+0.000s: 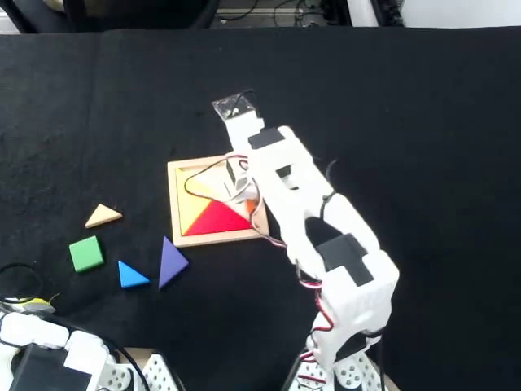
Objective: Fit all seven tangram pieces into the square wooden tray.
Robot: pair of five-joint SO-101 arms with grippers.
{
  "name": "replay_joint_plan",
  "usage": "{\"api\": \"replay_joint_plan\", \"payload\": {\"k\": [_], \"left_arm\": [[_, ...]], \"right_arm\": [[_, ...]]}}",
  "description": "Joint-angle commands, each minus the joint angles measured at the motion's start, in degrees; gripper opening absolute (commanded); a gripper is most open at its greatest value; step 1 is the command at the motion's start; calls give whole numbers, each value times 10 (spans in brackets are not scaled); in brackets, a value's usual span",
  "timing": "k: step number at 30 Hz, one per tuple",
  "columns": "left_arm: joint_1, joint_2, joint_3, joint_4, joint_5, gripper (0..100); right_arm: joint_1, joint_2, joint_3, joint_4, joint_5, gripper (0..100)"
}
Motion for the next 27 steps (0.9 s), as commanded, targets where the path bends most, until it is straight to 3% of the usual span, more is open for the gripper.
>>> {"api": "replay_joint_plan", "payload": {"k": [1,7,18,27], "left_arm": [[2,10,14,-5,-3,302],[2,10,14,-5,-3,302],[2,10,14,-5,-3,302],[3,10,13,-5,-1,302]], "right_arm": [[11,-6,-6,6,3,66],[9,-6,-5,7,4,263],[7,-5,-18,4,5,234],[-55,-6,-32,3,20,233]]}}
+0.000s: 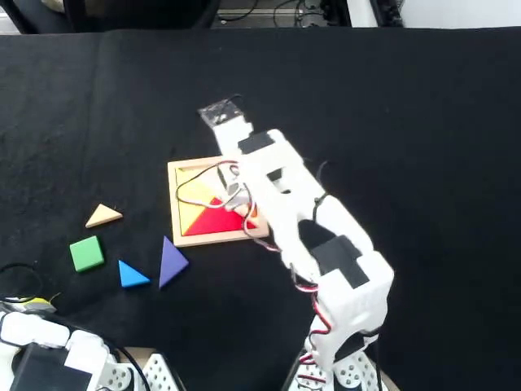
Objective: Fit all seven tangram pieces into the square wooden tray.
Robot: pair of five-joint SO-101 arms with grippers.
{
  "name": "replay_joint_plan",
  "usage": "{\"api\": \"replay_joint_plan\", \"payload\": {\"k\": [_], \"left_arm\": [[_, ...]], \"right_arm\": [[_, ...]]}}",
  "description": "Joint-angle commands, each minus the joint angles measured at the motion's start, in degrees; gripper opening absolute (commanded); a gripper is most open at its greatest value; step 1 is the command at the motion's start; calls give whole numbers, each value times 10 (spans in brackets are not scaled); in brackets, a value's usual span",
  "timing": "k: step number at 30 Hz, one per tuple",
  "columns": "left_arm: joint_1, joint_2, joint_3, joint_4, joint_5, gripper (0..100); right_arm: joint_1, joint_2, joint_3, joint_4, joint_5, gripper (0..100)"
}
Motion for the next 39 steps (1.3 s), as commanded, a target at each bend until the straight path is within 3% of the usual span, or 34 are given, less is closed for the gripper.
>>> {"api": "replay_joint_plan", "payload": {"k": [1,16,26,28,33,39], "left_arm": [[3,10,13,-5,-1,302],[2,10,13,-3,-2,302],[2,10,13,-3,-2,302],[2,10,13,-3,-2,302],[2,10,13,-4,-2,302],[2,10,13,-4,-2,302]], "right_arm": [[-22,-5,-32,-6,6,233],[-88,-9,-37,-1,5,233],[-62,-4,-154,38,18,232],[-62,-4,-157,18,44,204],[-59,19,-153,-13,112,12],[-61,59,-153,-15,107,11]]}}
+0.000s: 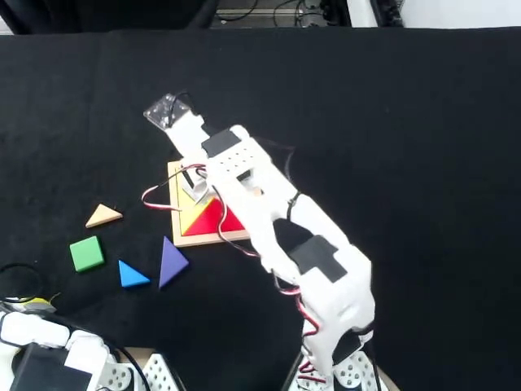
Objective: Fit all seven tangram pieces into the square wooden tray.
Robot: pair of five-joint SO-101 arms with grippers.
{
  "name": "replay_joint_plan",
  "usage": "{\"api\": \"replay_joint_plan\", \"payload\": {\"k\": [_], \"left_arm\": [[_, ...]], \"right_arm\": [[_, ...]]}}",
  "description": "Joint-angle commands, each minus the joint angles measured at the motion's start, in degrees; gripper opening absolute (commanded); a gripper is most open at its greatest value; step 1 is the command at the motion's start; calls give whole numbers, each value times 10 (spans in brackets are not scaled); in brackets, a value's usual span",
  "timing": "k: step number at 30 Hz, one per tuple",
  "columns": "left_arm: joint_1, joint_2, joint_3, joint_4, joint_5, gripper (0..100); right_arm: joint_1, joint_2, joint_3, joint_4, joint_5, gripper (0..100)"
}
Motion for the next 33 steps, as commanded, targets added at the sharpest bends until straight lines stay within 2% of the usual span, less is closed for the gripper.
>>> {"api": "replay_joint_plan", "payload": {"k": [1,11,24,33], "left_arm": [[2,10,13,-4,-2,302],[2,10,13,-4,-2,302],[2,10,13,-4,-2,302],[2,10,13,-4,-2,302]], "right_arm": [[11,5,-30,-10,9,11],[56,43,-66,-5,11,11],[49,51,-94,-13,11,11],[48,124,-141,7,11,11]]}}
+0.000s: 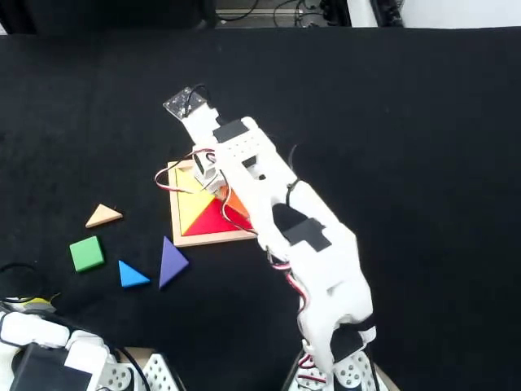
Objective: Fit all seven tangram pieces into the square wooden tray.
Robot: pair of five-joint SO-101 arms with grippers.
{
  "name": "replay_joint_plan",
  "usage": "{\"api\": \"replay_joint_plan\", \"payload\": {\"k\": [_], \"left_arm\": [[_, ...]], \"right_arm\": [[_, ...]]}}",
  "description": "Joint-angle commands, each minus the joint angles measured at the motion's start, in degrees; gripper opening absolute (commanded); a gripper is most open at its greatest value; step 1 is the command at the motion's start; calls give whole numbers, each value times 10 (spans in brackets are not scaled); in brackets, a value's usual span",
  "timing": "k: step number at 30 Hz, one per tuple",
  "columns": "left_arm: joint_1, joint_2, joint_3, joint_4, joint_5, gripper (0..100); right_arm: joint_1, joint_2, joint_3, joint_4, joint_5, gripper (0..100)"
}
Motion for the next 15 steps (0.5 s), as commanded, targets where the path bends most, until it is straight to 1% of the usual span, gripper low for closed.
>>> {"api": "replay_joint_plan", "payload": {"k": [1,7,15], "left_arm": [[2,10,13,-4,-2,302],[2,10,13,-4,-2,302],[2,10,13,-4,-2,302]], "right_arm": [[1,6,-42,16,4,11],[19,11,-46,69,4,11],[17,9,-47,151,4,11]]}}
